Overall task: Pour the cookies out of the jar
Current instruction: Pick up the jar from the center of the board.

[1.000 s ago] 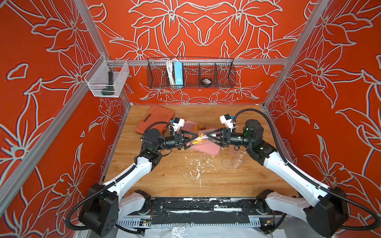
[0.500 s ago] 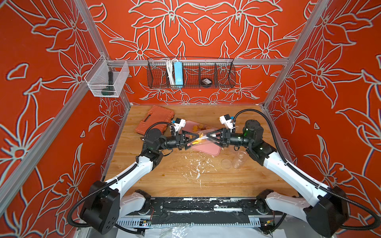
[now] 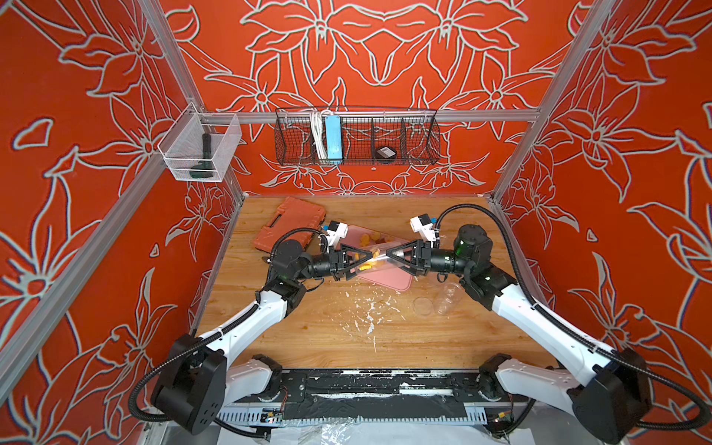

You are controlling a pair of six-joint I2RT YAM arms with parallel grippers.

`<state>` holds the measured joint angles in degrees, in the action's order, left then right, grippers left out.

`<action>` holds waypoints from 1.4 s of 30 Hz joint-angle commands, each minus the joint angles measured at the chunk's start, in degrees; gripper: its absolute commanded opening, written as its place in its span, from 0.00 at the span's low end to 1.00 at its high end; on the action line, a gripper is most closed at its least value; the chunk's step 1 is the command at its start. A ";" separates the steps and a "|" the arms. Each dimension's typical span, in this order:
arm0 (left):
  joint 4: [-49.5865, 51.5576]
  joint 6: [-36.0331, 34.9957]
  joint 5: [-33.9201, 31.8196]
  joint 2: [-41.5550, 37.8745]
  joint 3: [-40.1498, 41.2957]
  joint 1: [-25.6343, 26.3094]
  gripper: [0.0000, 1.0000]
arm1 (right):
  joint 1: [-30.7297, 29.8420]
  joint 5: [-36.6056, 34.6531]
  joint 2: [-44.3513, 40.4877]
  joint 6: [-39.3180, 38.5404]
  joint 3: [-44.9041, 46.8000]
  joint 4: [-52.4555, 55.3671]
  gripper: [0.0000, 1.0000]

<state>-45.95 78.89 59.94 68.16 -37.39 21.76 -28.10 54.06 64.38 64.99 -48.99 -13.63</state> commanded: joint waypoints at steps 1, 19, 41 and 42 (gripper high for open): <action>-4.17 0.44 1.86 -0.32 -0.47 0.48 0.68 | -0.37 -0.22 0.17 -0.42 1.18 0.56 0.67; 1.36 -4.85 3.41 -0.48 0.27 -0.52 0.63 | 0.89 -1.69 -1.88 -8.93 -2.19 14.55 0.96; 7.22 -10.95 9.14 -3.21 1.84 -3.04 0.62 | 2.79 10.36 -0.84 -4.67 -2.29 11.60 0.88; 7.30 -10.95 9.16 -3.27 1.80 -3.04 0.62 | 2.83 10.44 -0.91 -4.26 -2.08 11.18 0.87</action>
<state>-37.95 68.29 67.42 66.13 -35.00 19.05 -25.19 62.17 63.70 58.92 -51.05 1.52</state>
